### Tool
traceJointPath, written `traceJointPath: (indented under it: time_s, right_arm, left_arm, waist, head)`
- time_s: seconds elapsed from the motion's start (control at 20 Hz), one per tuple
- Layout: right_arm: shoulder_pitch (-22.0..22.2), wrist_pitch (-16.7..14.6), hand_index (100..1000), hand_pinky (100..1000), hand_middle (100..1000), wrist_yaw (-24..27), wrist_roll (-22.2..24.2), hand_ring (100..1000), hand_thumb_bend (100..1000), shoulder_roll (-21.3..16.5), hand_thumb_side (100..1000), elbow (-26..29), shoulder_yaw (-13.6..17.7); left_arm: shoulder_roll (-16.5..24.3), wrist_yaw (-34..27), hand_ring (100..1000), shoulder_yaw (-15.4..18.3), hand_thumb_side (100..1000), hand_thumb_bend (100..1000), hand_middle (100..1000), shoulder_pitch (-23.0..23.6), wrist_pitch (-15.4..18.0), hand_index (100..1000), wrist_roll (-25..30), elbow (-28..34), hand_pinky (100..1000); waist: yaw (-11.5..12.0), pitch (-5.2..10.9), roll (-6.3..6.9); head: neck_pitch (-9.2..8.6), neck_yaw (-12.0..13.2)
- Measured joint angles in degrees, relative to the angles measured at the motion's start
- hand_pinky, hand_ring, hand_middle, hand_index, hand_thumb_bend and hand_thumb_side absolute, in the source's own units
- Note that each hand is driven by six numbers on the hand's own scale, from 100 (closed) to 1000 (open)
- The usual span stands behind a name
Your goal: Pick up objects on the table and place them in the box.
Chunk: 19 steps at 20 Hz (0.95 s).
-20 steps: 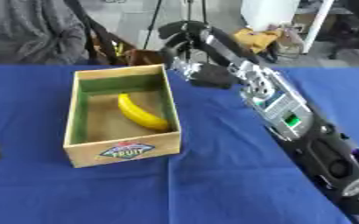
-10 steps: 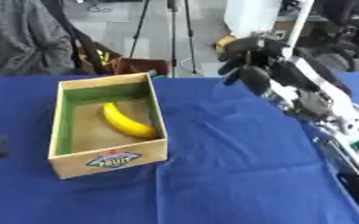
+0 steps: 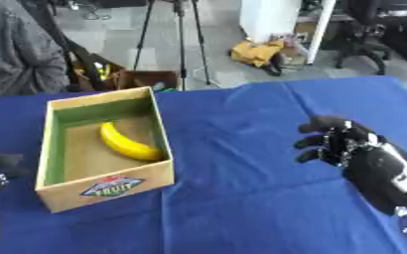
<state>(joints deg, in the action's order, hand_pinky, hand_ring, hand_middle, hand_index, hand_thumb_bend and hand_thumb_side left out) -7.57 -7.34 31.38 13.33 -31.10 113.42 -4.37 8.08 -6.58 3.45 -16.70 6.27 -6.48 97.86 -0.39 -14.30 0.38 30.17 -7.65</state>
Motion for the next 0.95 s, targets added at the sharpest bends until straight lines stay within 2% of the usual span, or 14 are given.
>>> traceJointPath:
  time_s: [0.05,0.15,0.25,0.35,0.4,0.45,0.5,0.55,0.6,0.65,0.7,0.8,0.9,0.95]
  right_arm:
    - [0.55,-0.23,946,830,862,0.73,0.27,861,760,0.84,635,0.01,0.14]
    - [1.40,-0.44,898,745,791,2.50,1.07,794,742,2.61,603,0.01,0.16]
    - [2.27,-0.01,777,605,666,4.53,1.89,646,654,4.14,545,0.01,0.22]
    - [2.94,0.80,671,494,556,6.26,2.51,534,592,5.19,538,0.01,0.35]
    - [3.28,1.28,614,429,497,7.01,2.64,481,529,5.52,547,0.01,0.40]
    - [3.56,1.76,525,348,427,7.57,2.68,409,421,5.74,543,0.01,0.44]
    - [3.72,2.23,453,274,363,7.98,2.61,338,251,5.84,524,0.01,0.44]
    - [3.92,2.70,416,233,330,8.31,2.35,302,163,6.00,500,-0.02,0.43]
    - [4.05,3.14,347,138,265,8.68,1.87,226,100,6.16,448,-0.11,0.43]
    - [4.05,3.51,321,100,242,9.06,1.27,196,100,6.18,422,-0.28,0.38]
    - [4.05,3.83,280,100,210,9.46,0.64,151,100,6.18,360,-0.37,0.25]
    - [4.04,4.38,257,100,191,10.12,-0.12,120,100,6.19,316,-0.38,-0.02]
    - [4.04,4.89,256,100,183,10.49,0.01,107,100,6.19,291,-0.38,-0.29]
    - [4.04,5.16,270,100,195,10.49,0.39,121,100,6.19,320,-0.37,-0.38]
  left_arm:
    - [0.00,0.00,689,0.00,955,512,486,0.12,-0.01,556,-0.01,-0.08,605]
    - [0.00,0.00,688,0.00,955,512,485,0.26,-0.01,556,-0.01,-0.17,605]
    - [0.00,-0.02,687,0.00,955,511,485,0.37,-0.01,556,0.00,-0.18,605]
    - [0.00,-0.04,684,0.00,956,511,482,0.52,0.00,556,0.01,-0.19,604]
    - [0.00,-0.07,682,0.00,956,511,480,0.52,0.00,556,0.03,-0.20,604]
    - [0.00,-0.11,680,0.00,956,510,479,0.54,0.01,556,0.05,-0.21,604]
    - [0.00,-0.16,679,0.00,956,511,478,0.57,0.01,556,0.07,-0.22,604]
    - [0.00,-0.19,678,0.00,956,511,477,0.57,0.02,555,0.09,-0.24,604]
    - [0.00,-0.22,677,0.00,956,511,476,0.57,0.02,555,0.11,-0.30,604]
    - [0.00,-0.24,677,0.00,956,511,476,0.58,0.03,555,0.11,-0.37,604]
    - [0.00,-0.25,677,0.00,953,512,475,0.59,0.03,555,0.11,-0.44,604]
    - [-0.01,-0.30,676,0.00,955,511,475,0.62,0.02,555,0.14,-0.51,604]
    - [-0.01,-0.41,676,-0.01,955,511,475,0.62,-0.01,555,0.18,-0.51,604]
    - [-0.01,-0.44,676,-0.01,955,510,475,0.62,-0.03,555,0.20,-0.52,604]
  waist:
    - [-0.03,0.01,0.06]
    - [-0.27,0.05,0.26]
    - [-0.38,0.15,0.39]
    - [-0.39,0.16,0.43]
    - [-0.39,0.17,0.47]
    - [-0.39,0.18,0.54]
    - [-0.41,0.19,0.57]
    - [-0.41,0.20,0.57]
    - [-0.41,0.21,0.57]
    - [-0.39,0.22,0.58]
    - [-0.38,0.22,0.63]
    - [-0.38,0.23,0.74]
    - [-0.38,0.23,0.76]
    - [-0.38,0.23,0.76]
  head:
    - [0.07,0.02]
    - [0.39,-0.01]
    - [0.51,-0.04]
    - [0.53,-0.06]
    - [0.59,-0.08]
    - [0.77,-0.10]
    - [0.88,-0.15]
    - [0.95,-0.23]
    - [0.97,-0.29]
    - [0.99,-0.33]
    - [1.00,-0.38]
    - [1.01,-0.55]
    - [1.01,-0.78]
    - [1.01,-0.93]
